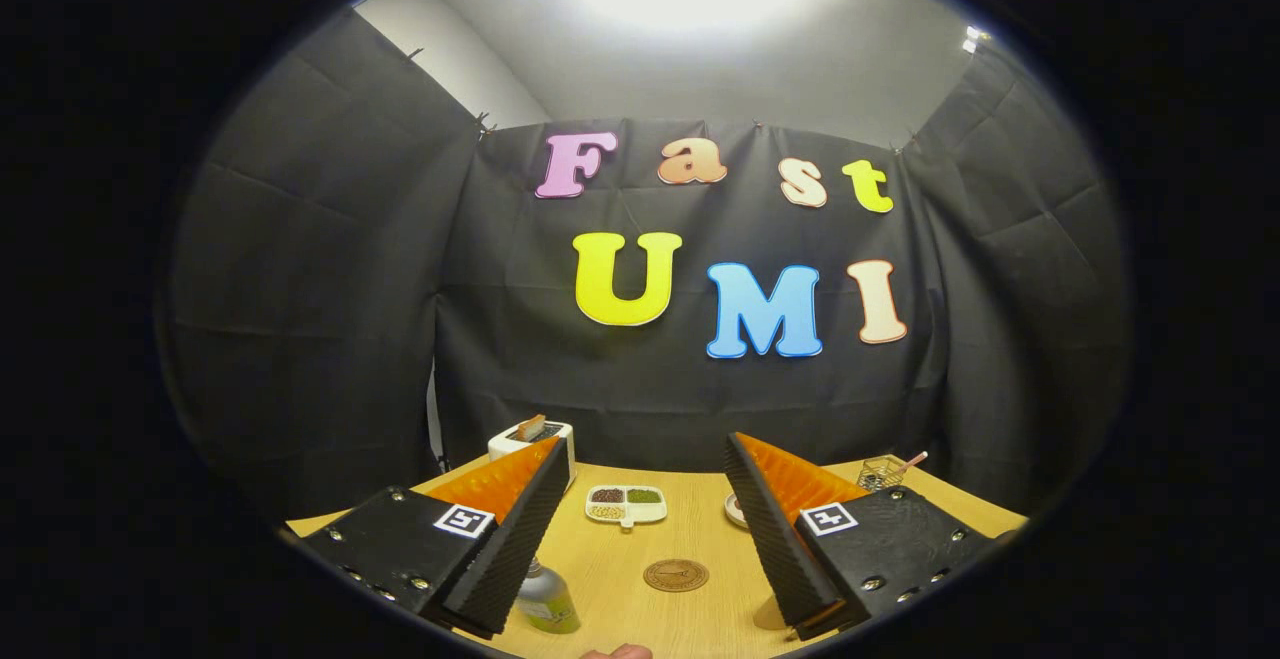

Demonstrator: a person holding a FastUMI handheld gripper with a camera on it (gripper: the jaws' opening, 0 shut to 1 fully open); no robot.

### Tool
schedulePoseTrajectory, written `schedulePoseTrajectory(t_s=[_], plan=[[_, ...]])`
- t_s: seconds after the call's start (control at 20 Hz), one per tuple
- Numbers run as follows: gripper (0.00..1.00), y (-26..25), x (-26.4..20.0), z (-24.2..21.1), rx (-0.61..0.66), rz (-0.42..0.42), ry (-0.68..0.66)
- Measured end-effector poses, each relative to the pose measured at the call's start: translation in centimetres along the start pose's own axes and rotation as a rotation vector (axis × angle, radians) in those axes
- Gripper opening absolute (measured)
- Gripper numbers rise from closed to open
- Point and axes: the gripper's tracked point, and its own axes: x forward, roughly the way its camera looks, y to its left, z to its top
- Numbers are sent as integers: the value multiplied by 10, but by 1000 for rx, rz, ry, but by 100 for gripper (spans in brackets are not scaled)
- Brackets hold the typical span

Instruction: Take the bottle from table, then pour the juice into the cup, finally place the bottle on the coaster

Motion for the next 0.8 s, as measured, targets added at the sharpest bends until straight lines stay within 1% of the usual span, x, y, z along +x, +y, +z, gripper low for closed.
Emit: schedulePoseTrajectory(t_s=[0.3,0.8], plan=[[96,18,5,-20,6,-3,8],[96,66,19,-83,9,17,90]])
